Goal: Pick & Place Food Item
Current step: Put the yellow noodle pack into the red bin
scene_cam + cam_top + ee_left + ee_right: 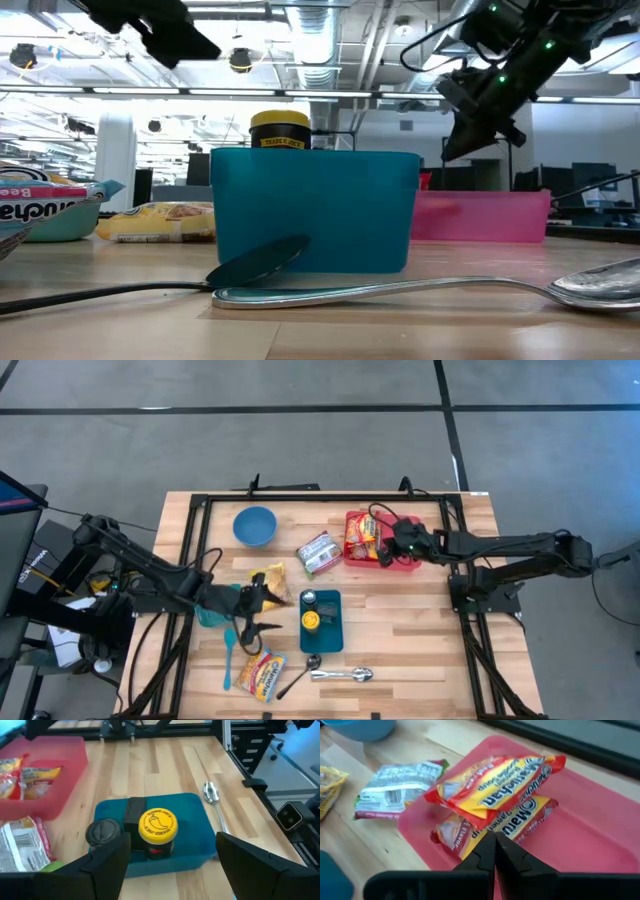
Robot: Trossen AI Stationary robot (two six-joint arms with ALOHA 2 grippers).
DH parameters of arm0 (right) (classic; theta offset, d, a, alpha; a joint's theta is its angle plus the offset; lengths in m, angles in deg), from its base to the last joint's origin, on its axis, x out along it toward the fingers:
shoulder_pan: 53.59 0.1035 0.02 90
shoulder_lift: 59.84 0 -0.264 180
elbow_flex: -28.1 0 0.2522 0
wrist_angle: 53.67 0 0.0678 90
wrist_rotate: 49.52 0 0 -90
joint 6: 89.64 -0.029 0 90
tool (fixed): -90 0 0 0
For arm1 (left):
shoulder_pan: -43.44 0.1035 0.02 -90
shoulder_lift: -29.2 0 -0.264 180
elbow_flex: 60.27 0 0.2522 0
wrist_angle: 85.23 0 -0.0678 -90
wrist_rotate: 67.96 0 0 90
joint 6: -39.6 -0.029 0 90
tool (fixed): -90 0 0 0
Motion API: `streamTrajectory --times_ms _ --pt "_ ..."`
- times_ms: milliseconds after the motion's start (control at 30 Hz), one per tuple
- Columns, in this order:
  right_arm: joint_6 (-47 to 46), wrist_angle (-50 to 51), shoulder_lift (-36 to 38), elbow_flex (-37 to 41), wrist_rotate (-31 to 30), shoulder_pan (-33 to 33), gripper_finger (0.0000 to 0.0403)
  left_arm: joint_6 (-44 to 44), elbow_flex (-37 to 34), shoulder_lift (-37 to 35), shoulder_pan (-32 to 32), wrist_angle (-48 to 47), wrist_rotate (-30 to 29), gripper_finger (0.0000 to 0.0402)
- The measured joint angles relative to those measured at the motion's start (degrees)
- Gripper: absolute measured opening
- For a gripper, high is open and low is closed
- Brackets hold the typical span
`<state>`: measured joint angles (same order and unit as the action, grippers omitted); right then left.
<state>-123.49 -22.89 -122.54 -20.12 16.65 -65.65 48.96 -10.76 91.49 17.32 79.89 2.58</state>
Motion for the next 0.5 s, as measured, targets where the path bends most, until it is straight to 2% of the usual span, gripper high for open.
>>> streamTrajectory --times_ms 233,500 --pt "0.00 -0.45 0.28 -0.02 -3.83 2.47 0.0000 -2.91 0.00 0.00 -7.12 3.79 -7.51 0.0264" --pt "1.43 -2.59 0.26 -0.02 -5.03 4.29 0.0000 -7.48 0.00 2.72 -10.80 3.80 -15.97 0.0228"
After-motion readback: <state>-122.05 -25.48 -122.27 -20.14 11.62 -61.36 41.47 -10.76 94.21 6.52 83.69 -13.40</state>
